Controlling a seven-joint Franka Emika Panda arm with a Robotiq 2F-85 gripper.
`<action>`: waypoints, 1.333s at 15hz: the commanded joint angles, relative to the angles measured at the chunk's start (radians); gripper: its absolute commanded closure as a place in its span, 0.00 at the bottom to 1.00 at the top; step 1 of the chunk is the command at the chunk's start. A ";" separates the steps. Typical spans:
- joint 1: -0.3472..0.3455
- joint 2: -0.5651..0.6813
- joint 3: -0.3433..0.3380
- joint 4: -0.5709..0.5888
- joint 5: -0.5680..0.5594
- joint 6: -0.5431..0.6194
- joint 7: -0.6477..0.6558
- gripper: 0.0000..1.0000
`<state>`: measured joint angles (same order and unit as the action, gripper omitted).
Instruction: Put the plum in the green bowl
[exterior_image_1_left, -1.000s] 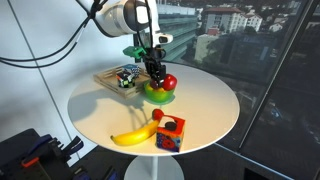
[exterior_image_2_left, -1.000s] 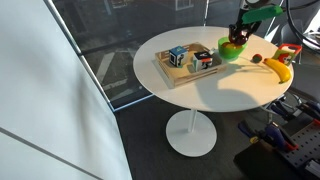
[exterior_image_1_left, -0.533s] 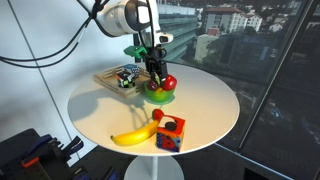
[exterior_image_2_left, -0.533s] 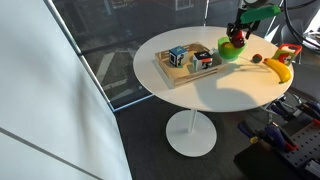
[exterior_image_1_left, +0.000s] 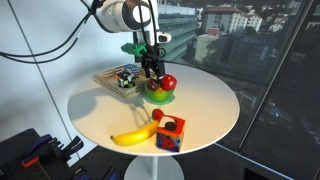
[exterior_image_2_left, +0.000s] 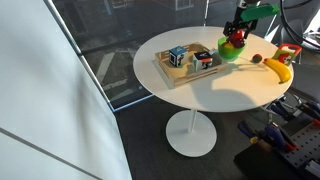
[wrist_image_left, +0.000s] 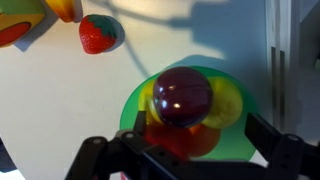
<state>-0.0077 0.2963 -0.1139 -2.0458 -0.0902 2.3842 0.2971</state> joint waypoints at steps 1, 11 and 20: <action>-0.019 -0.038 0.033 0.001 0.059 -0.071 -0.111 0.00; -0.010 -0.164 0.056 -0.019 0.055 -0.321 -0.215 0.00; 0.007 -0.290 0.095 -0.080 0.041 -0.533 -0.251 0.00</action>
<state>-0.0014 0.0774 -0.0289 -2.0800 -0.0478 1.8972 0.0560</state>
